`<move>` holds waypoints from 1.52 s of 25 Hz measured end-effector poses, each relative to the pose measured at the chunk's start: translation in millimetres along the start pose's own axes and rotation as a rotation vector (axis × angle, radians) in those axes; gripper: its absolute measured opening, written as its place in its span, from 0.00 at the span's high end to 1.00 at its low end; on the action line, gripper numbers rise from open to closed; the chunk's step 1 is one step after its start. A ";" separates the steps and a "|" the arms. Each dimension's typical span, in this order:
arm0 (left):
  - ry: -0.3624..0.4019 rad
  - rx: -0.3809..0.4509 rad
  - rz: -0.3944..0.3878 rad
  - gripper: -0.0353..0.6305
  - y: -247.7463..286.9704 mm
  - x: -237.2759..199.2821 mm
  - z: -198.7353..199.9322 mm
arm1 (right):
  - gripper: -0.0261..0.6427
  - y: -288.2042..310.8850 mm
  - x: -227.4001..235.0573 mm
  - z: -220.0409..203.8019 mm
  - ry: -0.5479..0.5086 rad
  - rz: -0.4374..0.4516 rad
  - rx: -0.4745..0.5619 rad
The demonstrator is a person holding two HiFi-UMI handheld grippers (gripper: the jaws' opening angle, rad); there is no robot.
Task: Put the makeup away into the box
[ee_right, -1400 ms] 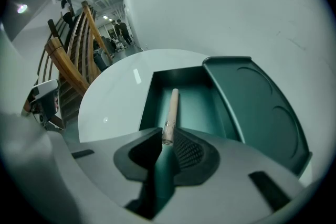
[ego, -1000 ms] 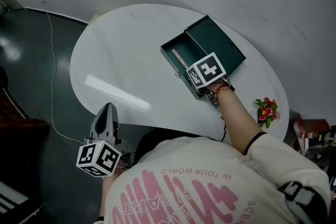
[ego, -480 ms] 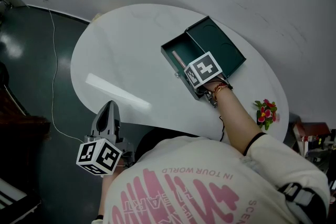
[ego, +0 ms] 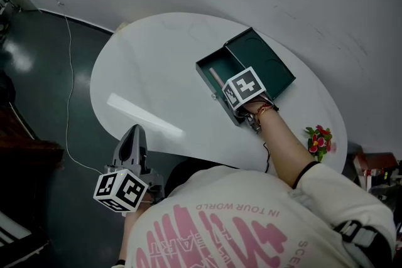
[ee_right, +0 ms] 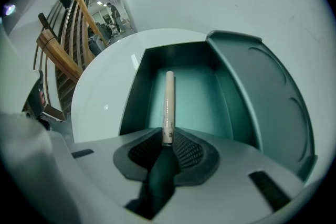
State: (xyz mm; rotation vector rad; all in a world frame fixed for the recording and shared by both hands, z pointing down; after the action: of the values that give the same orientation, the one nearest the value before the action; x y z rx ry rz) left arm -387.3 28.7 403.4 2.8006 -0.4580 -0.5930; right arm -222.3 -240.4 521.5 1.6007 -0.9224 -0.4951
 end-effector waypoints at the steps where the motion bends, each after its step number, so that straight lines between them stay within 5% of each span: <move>1: 0.004 0.002 0.000 0.94 -0.9 0.8 0.9 | 0.86 0.1 -0.8 -0.2 -0.008 -0.005 0.003; 11: 0.029 0.031 0.031 0.94 -24.7 1.1 9.6 | 0.79 -2.5 -4.6 -1.1 -0.025 0.001 0.023; 19: 0.051 0.045 -0.013 0.94 -34.2 8.4 14.6 | 0.81 -53.2 -26.0 2.4 0.014 0.016 0.215; 29: 0.102 -0.004 -0.231 0.94 -17.2 59.1 -0.3 | 0.81 -107.5 -61.2 -61.2 0.126 0.140 0.388; 38: 0.167 -0.110 -0.535 0.94 25.5 150.4 -38.1 | 0.84 -183.2 -10.2 -134.5 0.438 0.184 0.618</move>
State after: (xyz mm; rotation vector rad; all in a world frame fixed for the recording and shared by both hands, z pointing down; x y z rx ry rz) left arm -246.8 -41.1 391.9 2.8272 0.3596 -0.4542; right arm -74.3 -144.3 377.9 2.0361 -0.9141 0.3015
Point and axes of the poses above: the fingertips, and each gripper's own axes: y forward along the fingers, x to its right, z out of its top, the point moved 4 cm from there along -y, backward along the fingers, and after that the axes turned 13 degrees about y, right-handed, at the moved point
